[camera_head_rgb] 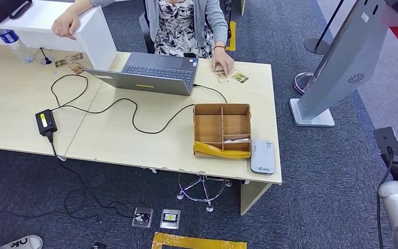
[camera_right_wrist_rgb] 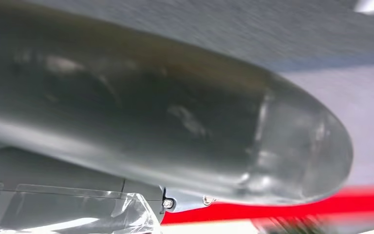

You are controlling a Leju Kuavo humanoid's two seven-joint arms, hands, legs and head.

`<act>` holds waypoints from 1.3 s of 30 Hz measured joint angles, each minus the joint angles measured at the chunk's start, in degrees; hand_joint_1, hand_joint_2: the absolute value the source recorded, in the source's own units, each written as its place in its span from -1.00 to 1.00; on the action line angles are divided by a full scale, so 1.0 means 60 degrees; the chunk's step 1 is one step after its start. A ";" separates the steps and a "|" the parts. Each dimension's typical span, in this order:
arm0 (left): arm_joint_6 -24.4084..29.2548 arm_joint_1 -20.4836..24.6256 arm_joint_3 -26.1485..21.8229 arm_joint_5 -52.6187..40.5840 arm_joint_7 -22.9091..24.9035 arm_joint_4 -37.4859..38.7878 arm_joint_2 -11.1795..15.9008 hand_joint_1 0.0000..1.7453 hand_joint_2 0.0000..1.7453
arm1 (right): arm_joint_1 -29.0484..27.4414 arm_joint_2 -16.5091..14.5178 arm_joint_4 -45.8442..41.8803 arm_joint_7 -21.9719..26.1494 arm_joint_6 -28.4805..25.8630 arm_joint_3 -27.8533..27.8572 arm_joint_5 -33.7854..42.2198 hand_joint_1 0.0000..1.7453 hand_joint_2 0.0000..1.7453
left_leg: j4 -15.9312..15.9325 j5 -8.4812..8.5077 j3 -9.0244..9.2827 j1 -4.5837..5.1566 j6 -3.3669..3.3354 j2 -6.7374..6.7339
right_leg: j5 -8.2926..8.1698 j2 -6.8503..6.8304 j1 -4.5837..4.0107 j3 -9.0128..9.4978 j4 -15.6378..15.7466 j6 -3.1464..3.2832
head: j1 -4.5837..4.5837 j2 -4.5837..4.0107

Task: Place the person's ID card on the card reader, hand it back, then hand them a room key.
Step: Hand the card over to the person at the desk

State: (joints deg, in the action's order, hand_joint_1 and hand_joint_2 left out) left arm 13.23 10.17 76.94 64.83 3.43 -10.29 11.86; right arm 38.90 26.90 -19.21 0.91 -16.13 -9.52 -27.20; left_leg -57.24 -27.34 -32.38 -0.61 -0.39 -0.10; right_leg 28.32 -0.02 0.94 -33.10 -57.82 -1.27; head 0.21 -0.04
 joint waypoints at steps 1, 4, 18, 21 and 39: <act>-0.0141 -0.0011 -0.0077 0.0220 -0.0065 0.0000 0.0001 -1.00 -1.00 | -0.0220 0.0107 0.0056 0.0011 0.0197 0.0184 0.0261 -1.00 -1.00 | 0.0000 -0.0001 0.0002 -0.0002 0.0001 0.0000 | 0.0002 0.0001 -0.0002 0.0002 0.0000 0.0001 | 0.0003 0.0000; -0.0606 -0.0045 -0.0419 0.1026 -0.0415 -0.0002 -0.0005 -1.00 -1.00 | -0.1071 0.0316 0.0223 0.0031 0.0711 0.0768 0.1231 -1.00 -1.00 | 0.0001 -0.0003 0.0009 -0.0009 0.0003 0.0020 | 0.0018 -0.0019 -0.0009 0.0019 0.0002 0.0004 | -0.0001 0.0000; -0.0941 -0.0216 -0.2026 0.2265 -0.2190 -0.0004 -0.0255 -1.00 -1.00 | -0.4930 -0.0368 0.0982 -0.1024 -0.0205 0.3827 0.4417 -1.00 -1.00 | 0.0009 -0.0040 0.0019 -0.0010 0.0005 0.0030 | 0.0064 -0.0037 -0.0009 0.0036 -0.0001 0.0013 | 0.0002 0.0000; -0.0819 -0.0216 -0.2165 0.2058 -0.2220 -0.0004 -0.0336 -1.00 -1.00 | -0.5145 -0.0703 0.1089 -0.1441 -0.0884 0.4341 0.4557 -1.00 -1.00 | 0.0010 -0.0041 0.0027 -0.0009 0.0005 0.0009 | 0.0064 -0.0016 -0.0009 0.0036 -0.0001 0.0013 | 0.0002 0.0000; -0.1171 -0.0197 -0.2248 0.1555 -0.1761 -0.0004 -0.0432 -1.00 -1.00 | -0.5319 -0.1869 0.1311 -0.0966 -0.0680 0.5662 0.4605 -1.00 -1.00 | 0.0009 -0.0041 0.0039 -0.0008 0.0004 0.0000 | 0.0063 0.0005 -0.0008 0.0043 -0.0001 0.0013 | 0.0000 0.0000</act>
State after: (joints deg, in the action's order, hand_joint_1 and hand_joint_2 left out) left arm 6.21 8.98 63.45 74.16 -7.14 -10.32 9.27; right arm 6.99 15.68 -11.34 -4.89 -20.21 24.45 0.43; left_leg -57.19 -27.58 -32.15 -0.65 -0.36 -0.10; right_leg 28.70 0.01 0.89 -32.84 -57.83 -1.19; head 0.21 -0.04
